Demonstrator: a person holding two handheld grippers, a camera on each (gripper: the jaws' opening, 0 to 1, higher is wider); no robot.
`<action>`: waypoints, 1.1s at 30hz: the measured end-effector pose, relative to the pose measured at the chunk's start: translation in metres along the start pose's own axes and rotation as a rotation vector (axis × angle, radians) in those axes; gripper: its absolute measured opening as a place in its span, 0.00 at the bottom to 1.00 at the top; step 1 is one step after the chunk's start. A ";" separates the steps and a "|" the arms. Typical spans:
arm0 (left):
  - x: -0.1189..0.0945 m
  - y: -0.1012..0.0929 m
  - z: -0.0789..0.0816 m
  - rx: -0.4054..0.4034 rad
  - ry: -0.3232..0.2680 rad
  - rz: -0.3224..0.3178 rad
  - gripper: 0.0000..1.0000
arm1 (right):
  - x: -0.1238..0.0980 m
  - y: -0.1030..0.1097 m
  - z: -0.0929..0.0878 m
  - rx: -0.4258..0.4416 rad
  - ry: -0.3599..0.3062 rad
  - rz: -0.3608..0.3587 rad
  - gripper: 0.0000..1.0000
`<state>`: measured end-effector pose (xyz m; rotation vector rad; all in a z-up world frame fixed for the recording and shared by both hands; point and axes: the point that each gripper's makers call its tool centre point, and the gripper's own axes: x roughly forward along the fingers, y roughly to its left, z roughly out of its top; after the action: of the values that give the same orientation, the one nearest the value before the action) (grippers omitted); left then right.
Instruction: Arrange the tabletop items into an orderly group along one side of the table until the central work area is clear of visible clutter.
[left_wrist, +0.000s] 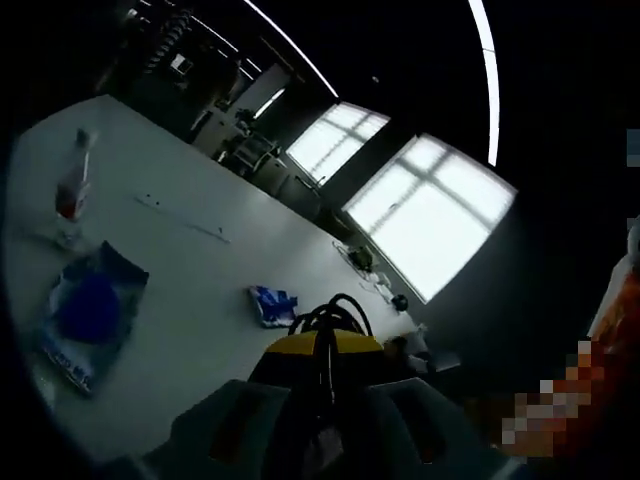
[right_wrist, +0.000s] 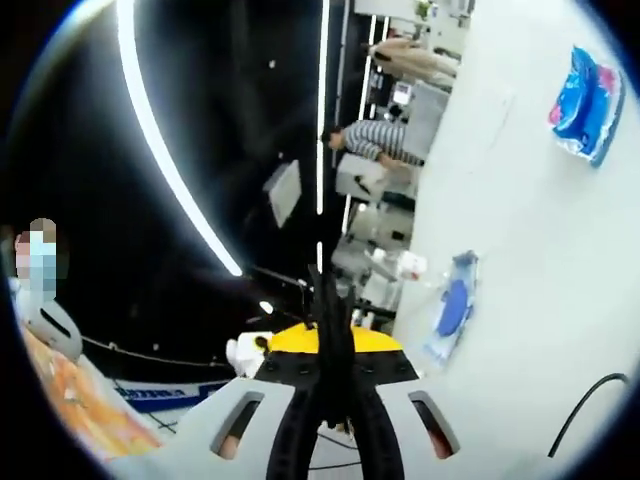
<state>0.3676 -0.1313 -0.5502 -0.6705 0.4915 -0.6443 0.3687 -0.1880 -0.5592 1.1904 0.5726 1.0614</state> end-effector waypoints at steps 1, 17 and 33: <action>0.000 0.002 -0.003 0.000 0.006 0.006 0.00 | 0.000 0.001 0.001 0.007 -0.001 0.004 0.04; 0.004 0.006 -0.023 -0.031 -0.007 -0.030 0.32 | 0.006 0.025 0.011 -0.003 0.045 0.057 0.02; 0.019 -0.019 -0.045 -0.208 0.043 -0.238 0.16 | 0.004 0.043 0.009 0.001 0.067 0.134 0.02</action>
<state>0.3463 -0.1746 -0.5717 -0.9218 0.5271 -0.8397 0.3627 -0.1884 -0.5154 1.2105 0.5513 1.2187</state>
